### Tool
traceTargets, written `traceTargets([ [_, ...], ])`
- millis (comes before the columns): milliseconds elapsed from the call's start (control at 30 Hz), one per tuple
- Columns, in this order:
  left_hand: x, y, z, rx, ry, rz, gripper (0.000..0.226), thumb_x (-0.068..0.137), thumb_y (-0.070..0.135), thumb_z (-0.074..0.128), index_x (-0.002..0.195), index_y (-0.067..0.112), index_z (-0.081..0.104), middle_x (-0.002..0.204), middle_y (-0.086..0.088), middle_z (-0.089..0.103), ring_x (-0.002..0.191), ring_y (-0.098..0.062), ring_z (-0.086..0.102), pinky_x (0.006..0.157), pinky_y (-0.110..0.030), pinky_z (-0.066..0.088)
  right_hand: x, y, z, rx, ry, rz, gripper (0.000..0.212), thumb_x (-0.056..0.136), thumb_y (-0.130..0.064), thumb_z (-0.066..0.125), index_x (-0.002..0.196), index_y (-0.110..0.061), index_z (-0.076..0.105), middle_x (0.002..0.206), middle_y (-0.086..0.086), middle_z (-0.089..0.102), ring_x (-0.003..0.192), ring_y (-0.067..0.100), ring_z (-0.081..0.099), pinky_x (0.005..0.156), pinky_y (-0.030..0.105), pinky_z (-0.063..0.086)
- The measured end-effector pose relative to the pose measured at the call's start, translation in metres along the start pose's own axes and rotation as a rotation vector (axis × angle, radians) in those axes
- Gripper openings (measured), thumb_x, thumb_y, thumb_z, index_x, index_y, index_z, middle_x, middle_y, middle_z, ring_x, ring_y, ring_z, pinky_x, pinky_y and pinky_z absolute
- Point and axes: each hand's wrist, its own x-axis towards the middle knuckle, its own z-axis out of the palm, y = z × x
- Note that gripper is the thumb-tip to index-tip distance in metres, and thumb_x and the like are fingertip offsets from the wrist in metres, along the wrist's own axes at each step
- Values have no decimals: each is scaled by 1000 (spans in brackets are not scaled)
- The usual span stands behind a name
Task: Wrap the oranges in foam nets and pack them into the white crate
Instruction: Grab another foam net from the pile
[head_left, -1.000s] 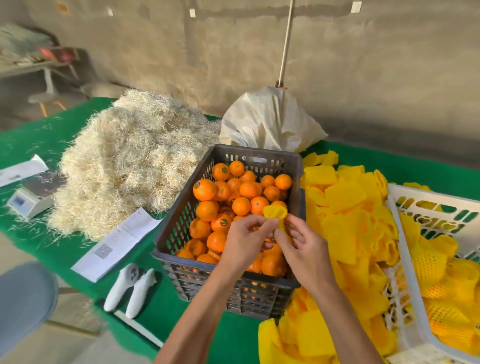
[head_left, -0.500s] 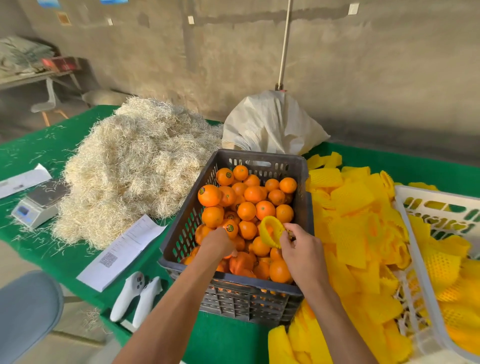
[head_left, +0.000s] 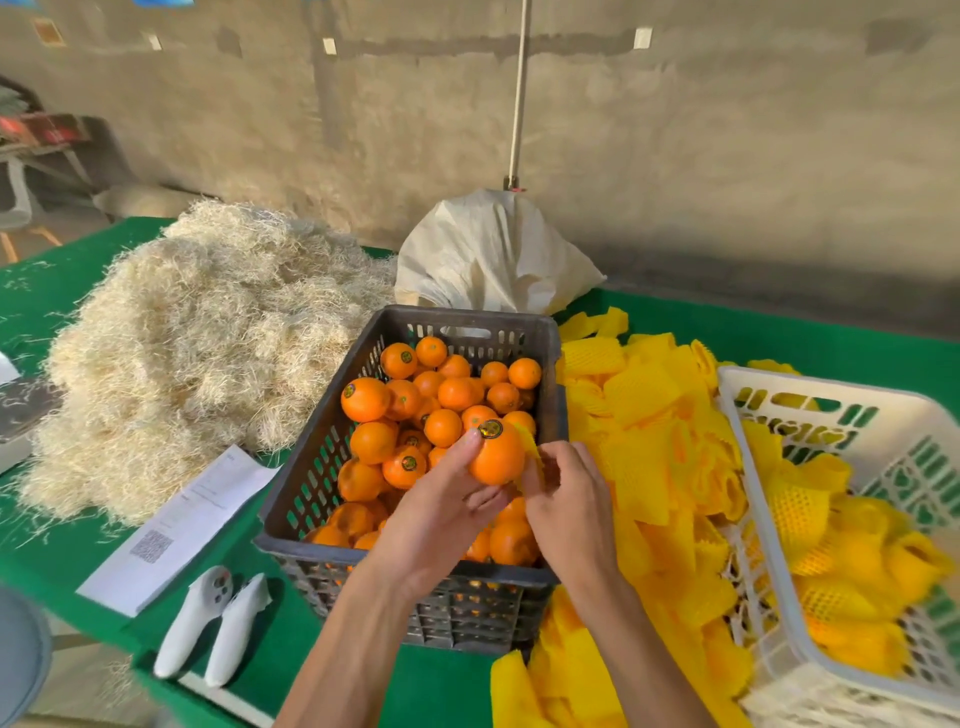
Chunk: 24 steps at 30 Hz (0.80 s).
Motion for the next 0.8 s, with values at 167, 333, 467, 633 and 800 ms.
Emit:
traceTargets([
  [167, 1, -11, 17, -18, 32, -19, 67, 83, 59, 79, 139, 25, 66, 146, -7, 62, 138, -26, 56, 111, -43, 43, -2, 1, -12, -18, -52, -23, 15, 92, -26, 70, 104, -18, 64, 107, -2, 62, 95, 17, 61, 71, 27, 46],
  [333, 11, -20, 20, 168, 207, 9, 26, 87, 51, 79, 106, 34, 82, 125, -4, 75, 122, -19, 68, 101, -37, 52, 1, 7, -27, 126, -120, 69, 28, 101, -21, 60, 128, -19, 65, 118, -3, 65, 108, 14, 61, 88, 30, 53],
  [467, 14, -27, 21, 510, 421, 173, 28, 75, 56, 87, 90, 33, 82, 88, 5, 79, 82, -9, 74, 75, -23, 60, 2, 9, -39, 117, -4, -54, 23, 103, -27, 55, 111, -11, 70, 98, -2, 62, 86, 15, 63, 73, 29, 53],
  [633, 23, -35, 30, 942, 573, 335, 40, 77, 53, 84, 92, 27, 57, 78, 10, 60, 63, -3, 49, 53, -19, 40, -15, 0, -37, 35, 30, -271, 20, 104, -24, 55, 114, -12, 67, 105, -2, 61, 87, 9, 58, 66, 23, 51],
  [800, 30, -32, 34, 702, 616, 303, 69, 79, 27, 85, 125, 22, 34, 81, 0, 57, 49, 1, 55, 43, -15, 41, -20, 6, -45, 95, 71, -286, 18, 105, -23, 54, 119, -16, 63, 107, -6, 58, 90, 4, 57, 65, 22, 53],
])
